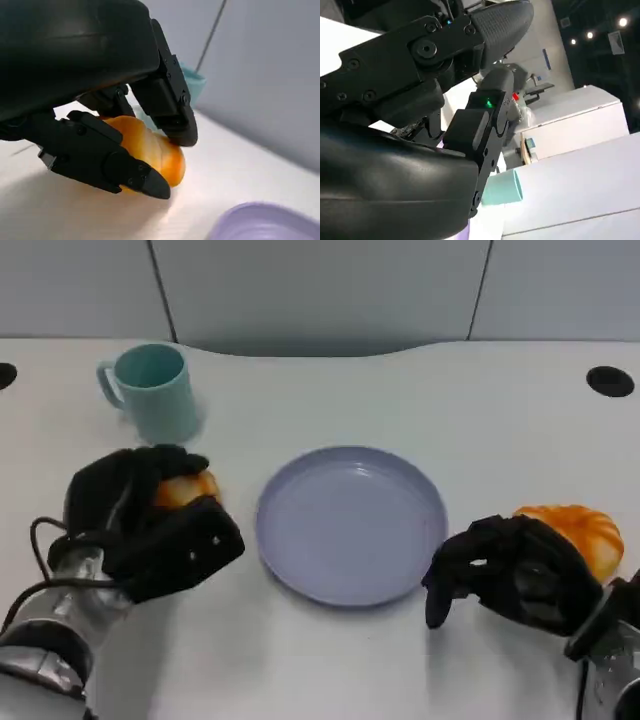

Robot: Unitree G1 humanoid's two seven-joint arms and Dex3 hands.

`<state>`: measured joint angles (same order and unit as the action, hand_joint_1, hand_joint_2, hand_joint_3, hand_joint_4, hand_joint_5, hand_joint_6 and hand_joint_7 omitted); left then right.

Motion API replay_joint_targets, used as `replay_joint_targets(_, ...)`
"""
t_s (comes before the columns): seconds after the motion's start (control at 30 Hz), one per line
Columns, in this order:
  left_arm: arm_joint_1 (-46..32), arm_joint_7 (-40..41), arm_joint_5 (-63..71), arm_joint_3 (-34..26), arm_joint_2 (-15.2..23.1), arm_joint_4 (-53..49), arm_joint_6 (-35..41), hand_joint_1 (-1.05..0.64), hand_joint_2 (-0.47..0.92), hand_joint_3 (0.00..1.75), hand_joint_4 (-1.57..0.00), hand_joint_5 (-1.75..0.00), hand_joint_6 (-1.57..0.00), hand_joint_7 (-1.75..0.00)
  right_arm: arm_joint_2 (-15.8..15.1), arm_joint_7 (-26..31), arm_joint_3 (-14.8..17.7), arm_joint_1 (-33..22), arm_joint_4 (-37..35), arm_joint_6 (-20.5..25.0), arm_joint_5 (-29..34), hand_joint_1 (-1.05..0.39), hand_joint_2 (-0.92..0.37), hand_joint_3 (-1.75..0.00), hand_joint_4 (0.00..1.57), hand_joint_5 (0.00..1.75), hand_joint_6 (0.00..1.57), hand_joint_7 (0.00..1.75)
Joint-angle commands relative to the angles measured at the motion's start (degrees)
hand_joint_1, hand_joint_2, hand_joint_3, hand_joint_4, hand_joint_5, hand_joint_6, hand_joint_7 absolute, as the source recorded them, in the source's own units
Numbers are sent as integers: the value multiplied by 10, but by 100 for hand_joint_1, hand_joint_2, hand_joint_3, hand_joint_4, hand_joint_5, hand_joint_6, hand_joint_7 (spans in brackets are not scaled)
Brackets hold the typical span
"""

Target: Grasp the bread from the table and place it into the plate.

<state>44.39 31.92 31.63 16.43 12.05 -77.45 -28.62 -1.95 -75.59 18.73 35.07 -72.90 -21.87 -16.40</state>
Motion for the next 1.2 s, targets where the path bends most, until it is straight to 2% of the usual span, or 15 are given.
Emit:
replay_joint_targets(0.03,27,25,-9,-7,-15,13,-49,-19,88,0,-82,-88,-115,-2,-3,2,0,12,-2,-12,1,-49,-88,0,83,105,117,1)
replay_joint_targets(0.1,32,40,-10,-8,-27,17,-73,-19,87,0,-84,-87,-115,-2,0,1,1,12,-2,-23,0,-50,-89,0,85,105,119,2)
replay_joint_targets(0.2,37,30,-34,-27,-54,20,-112,-18,85,0,-91,-70,-115,-1,-1,-2,2,16,-5,-4,-2,-48,-87,0,84,114,120,2)
replay_joint_targets(0.3,38,26,-42,-34,-63,19,-124,-17,83,0,-98,-56,-116,-1,-2,-7,3,17,-8,-4,-2,-48,-88,0,82,111,117,0)
replay_joint_targets(0.6,35,-29,-61,-35,-125,15,-139,-21,83,1,-110,-44,-118,-1,5,9,3,21,-9,-7,1,-51,-86,0,84,115,119,1)
replay_joint_targets(0.67,31,-48,-65,-36,-130,14,-140,-21,83,1,-111,-42,-118,-1,7,15,5,19,-10,-15,1,-52,-86,0,87,107,121,1)
replay_joint_targets(0.8,22,-95,-75,-42,-132,11,-144,-21,82,0,-108,-38,-116,0,10,12,9,22,-11,6,-5,-51,-84,0,87,101,120,1)
replay_joint_targets(0.87,22,-150,-84,-46,-126,10,-134,-41,83,0,-71,-20,-74,0,15,6,16,23,-8,11,-14,-49,-84,0,87,111,120,0)
replay_joint_targets(0.9,23,-181,-87,-47,-121,10,-125,-45,83,0,-64,-16,-66,0,17,2,17,24,-8,15,-17,-48,-84,0,87,114,120,0)
replay_joint_targets(0.97,24,-217,-89,-47,-113,12,-112,-64,89,5,-36,-4,-37,0,15,-8,15,28,-9,29,-16,-48,-85,-1,84,119,118,0)
replay_joint_targets(1.0,23,-230,-90,-48,-110,13,-106,-71,91,12,-27,-2,-28,0,15,-16,16,30,-9,36,-18,-47,-87,-1,78,129,116,0)
replay_joint_targets(1.07,22,-243,-92,-50,-106,15,-100,-75,92,23,-18,-1,-19,0,15,-26,18,31,-9,43,-19,-46,-89,-1,71,136,114,0)
replay_joint_targets(1.1,19,-284,-121,-71,-106,17,-93,-76,92,24,-17,-1,-18,0,16,-24,19,34,-4,47,-22,-45,-90,-1,70,137,114,0)
replay_joint_targets(1.13,17,-316,-143,-88,-106,18,-87,-79,92,41,-16,-1,-15,-1,16,-22,19,37,0,51,-23,-44,-88,0,69,139,115,1)
replay_joint_targets(1.2,10,-407,-206,-135,-106,22,-76,-83,92,55,-14,-1,-12,-1,19,-7,21,37,4,41,-23,-46,-88,0,73,129,116,1)
